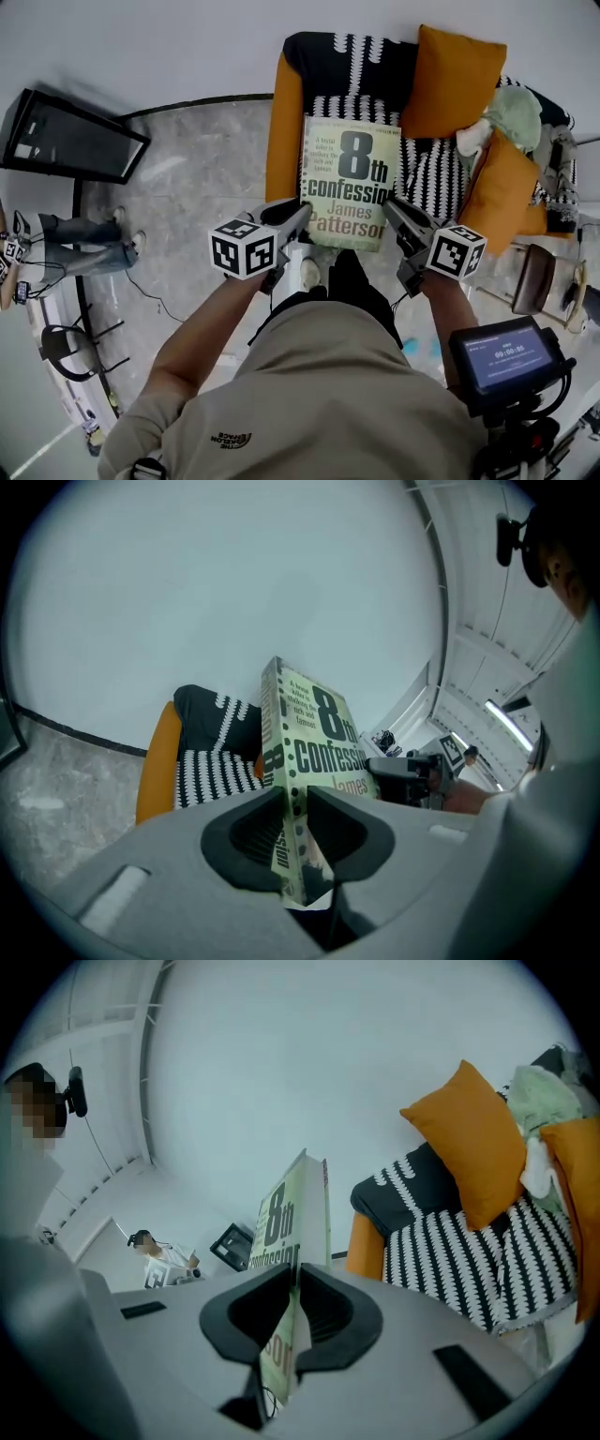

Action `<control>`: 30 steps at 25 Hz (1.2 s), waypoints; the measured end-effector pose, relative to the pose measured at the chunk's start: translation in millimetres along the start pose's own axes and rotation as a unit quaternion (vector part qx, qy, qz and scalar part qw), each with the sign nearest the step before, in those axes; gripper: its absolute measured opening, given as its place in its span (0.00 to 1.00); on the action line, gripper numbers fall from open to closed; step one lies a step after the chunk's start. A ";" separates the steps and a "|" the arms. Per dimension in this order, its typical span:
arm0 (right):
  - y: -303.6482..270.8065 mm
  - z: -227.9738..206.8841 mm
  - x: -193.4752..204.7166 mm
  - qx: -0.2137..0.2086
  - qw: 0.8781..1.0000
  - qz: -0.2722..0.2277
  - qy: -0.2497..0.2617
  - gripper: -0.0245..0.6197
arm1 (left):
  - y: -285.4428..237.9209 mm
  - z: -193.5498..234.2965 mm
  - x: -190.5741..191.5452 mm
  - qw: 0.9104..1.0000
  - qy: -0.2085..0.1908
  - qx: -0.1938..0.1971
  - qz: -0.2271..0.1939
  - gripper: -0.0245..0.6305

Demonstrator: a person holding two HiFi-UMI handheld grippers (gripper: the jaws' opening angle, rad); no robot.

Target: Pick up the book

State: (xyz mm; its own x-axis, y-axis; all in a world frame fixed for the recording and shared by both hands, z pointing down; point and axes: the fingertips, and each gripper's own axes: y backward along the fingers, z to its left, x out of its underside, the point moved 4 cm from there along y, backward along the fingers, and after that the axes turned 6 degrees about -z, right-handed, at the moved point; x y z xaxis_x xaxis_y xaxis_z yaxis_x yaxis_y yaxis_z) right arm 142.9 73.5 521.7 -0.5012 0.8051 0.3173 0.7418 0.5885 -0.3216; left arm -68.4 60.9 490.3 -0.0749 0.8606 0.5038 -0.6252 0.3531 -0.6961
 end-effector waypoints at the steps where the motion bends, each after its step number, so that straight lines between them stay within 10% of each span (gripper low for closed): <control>1: -0.1 0.5 -0.9 -0.001 1.000 -0.001 0.001 0.10 | 0.4 -0.3 -0.7 1.000 0.000 0.001 -0.002 0.17; 30: 0.1 3.8 -4.5 0.023 1.000 -0.007 0.003 0.10 | -0.9 6.6 5.3 0.997 0.036 0.056 -0.027 0.16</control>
State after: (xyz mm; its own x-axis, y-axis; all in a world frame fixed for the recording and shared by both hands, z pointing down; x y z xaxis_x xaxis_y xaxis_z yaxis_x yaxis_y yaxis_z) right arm 143.5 70.2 516.8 -0.5075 0.7968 0.3278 0.7141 0.6019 -0.3574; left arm -73.3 62.8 497.0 0.0150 0.8668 0.4984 -0.7094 0.3605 -0.6056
